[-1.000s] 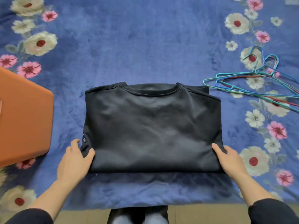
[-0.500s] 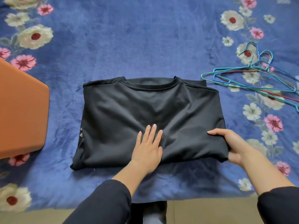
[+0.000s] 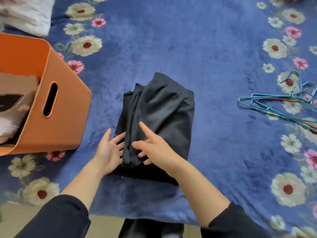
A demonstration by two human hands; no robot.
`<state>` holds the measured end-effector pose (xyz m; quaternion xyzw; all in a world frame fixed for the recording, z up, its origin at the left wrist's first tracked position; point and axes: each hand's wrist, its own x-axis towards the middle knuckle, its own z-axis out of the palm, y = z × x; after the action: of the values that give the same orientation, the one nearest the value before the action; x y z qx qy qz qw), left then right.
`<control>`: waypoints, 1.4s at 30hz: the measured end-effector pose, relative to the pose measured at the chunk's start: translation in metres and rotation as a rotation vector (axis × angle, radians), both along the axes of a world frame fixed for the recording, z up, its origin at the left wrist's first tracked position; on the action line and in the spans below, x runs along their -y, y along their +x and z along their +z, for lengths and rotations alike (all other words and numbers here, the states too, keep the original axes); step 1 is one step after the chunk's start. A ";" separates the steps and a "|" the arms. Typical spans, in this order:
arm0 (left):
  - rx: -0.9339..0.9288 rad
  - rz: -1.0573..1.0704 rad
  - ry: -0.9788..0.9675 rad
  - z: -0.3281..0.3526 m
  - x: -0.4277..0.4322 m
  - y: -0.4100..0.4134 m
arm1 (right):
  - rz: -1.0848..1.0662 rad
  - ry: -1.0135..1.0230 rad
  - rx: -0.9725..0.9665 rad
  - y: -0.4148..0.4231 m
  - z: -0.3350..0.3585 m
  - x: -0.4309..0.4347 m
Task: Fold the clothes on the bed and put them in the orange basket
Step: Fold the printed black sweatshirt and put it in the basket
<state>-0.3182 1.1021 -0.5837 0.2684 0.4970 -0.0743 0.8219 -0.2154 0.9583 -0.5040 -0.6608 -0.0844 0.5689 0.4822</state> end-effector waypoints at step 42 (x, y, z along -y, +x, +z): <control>-0.309 -0.231 1.037 -0.006 0.013 -0.026 | 1.028 -0.224 0.870 0.008 -0.075 0.053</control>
<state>-0.3444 1.0893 -0.5898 0.6768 0.5505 0.0518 0.4861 -0.2069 0.9049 -0.5792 -0.7514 -0.5142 0.4136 0.0016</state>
